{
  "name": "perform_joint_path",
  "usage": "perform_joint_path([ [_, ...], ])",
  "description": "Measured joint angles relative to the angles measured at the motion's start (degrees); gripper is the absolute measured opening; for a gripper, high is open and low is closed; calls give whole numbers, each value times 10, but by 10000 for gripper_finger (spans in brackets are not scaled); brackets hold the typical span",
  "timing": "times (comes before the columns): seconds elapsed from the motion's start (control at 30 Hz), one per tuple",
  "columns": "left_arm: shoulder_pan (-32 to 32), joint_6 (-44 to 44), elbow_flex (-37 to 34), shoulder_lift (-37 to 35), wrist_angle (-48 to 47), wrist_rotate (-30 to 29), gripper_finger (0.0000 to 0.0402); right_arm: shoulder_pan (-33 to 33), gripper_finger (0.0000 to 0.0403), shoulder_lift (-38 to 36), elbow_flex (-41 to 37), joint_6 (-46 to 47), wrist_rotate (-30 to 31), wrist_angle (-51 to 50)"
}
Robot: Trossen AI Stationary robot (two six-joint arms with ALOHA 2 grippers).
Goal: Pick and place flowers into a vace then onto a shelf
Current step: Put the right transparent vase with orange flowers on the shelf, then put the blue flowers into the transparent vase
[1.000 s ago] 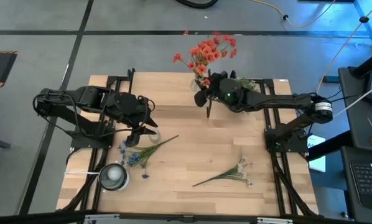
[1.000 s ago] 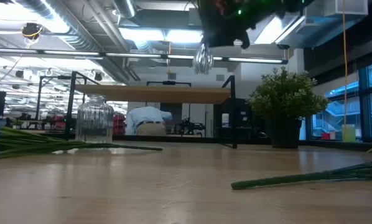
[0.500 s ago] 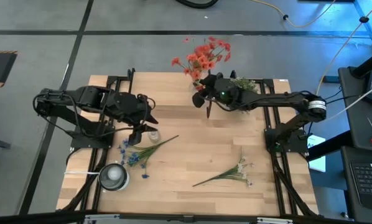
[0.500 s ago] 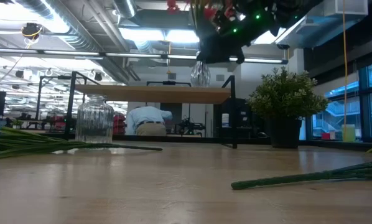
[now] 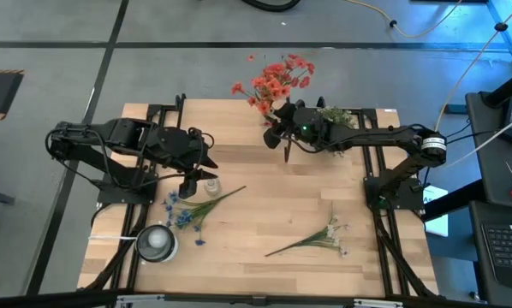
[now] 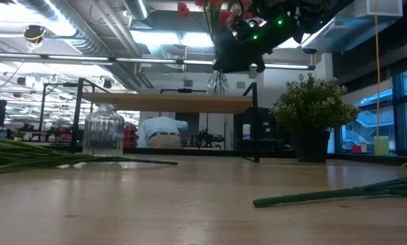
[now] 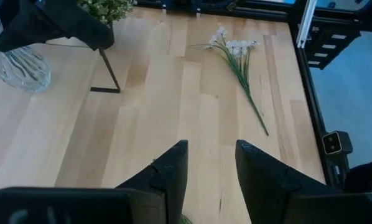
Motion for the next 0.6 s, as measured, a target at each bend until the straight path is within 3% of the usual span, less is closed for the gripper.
perform_joint_path([
  [0.6, 0, 0, 0, 0, 0, -8, 127, 0, 239, -6, 0, -27, 0, -6],
])
